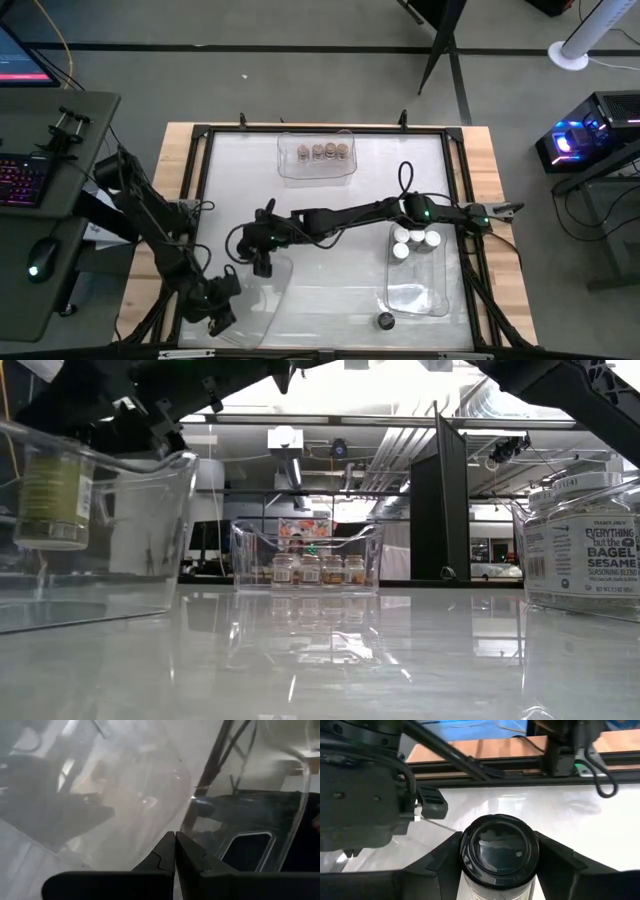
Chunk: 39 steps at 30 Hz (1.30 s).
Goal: Sort spices by type
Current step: Put the green seasoning bottle into the bottom left transparent bin
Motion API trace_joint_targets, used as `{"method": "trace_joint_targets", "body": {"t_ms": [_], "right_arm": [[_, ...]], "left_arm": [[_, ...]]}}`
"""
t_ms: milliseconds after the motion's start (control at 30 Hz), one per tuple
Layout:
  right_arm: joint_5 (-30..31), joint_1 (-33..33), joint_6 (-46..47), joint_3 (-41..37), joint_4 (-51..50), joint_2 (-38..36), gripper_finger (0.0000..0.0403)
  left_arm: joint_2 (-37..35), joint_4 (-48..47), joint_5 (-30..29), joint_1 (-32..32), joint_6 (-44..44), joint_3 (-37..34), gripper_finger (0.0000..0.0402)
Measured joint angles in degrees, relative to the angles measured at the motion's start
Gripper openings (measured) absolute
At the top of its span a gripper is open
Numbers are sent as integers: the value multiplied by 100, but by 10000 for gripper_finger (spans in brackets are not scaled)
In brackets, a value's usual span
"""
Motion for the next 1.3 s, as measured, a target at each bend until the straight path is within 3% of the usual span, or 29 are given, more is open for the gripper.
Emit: {"method": "trace_joint_targets", "body": {"t_ms": [433, 700, 1000, 1200, 1300], "right_arm": [[-129, -22, -439, 0, -46, -7, 199], [-261, 65, -471, 0, -200, -7, 199], [30, 216, -444, -151, -57, 13, 199], [219, 256, -192, -409, 214, 35, 200], [227, 284, -107, -439, 270, 35, 232]], "left_arm": [[-332, 19, -77, 250, 306, -24, 0], [-1424, -859, -266, 250, 1084, -22, 0], [-2904, -2073, -1310, 253, 1690, -20, 0], [-3352, -2556, -1588, 253, 1763, -20, 0], [-3405, -2595, -1608, 253, 1856, -20, 0]]}}
